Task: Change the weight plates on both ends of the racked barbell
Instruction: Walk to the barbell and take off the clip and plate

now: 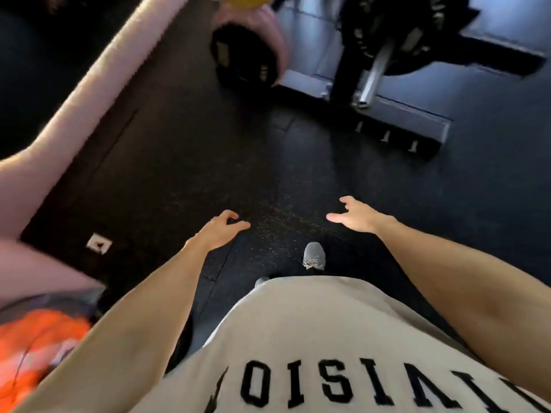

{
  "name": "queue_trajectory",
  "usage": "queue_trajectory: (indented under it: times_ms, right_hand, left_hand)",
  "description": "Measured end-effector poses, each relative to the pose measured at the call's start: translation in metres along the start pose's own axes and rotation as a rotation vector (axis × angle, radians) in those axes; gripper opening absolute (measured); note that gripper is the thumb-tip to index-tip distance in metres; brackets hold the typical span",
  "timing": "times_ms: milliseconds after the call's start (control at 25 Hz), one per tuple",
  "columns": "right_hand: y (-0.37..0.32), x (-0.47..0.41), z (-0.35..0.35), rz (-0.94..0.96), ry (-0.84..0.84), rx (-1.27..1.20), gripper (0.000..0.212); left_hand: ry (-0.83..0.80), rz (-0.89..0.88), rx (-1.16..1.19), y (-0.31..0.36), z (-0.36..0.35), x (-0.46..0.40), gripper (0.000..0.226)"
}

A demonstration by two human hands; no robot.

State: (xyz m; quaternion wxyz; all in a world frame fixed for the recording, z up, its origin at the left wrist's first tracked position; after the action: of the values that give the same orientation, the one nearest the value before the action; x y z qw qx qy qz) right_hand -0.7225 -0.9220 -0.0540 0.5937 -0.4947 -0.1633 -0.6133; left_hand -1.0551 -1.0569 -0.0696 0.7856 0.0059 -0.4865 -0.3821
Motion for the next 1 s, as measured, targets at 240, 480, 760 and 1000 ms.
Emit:
queue_trajectory:
  times_ms: [240,480,760,1000]
  right_hand:
    - [0.093,0.035,-0.004,-0.163,0.125,-0.225,0.090]
    - [0.126,0.036,0.019,-0.214,0.155,-0.244,0.089]
    - [0.083,0.013,0.173,-0.032,0.266,-0.244,0.090]
    - [0.042,0.017,0.307,0.075,0.413,-0.254,0.106]
  left_hand:
    - [-0.122,-0.174,-0.255,0.091,-0.023,-0.028,0.065]
    - [-0.171,-0.227,-0.366,0.161,-0.017,-0.034,0.063]
    - [0.071,-0.298,-0.253,0.294,0.059,-0.056,0.067]
    - [0.222,-0.455,-0.214,0.402,0.128,-0.052,0.067]
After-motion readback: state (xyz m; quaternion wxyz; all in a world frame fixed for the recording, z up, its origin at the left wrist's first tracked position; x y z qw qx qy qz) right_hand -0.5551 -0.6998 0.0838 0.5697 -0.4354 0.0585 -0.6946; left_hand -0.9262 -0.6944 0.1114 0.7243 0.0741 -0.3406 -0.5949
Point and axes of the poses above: each hand's wrist, its own x-axis away from the middle knuckle, its own z-axis out of the back of the hand, y = z × x, the point moved 7 cm from there along -x, towards the middle knuckle, and after that the axes turned 3 degrees about -x, right-handed, at the moved point
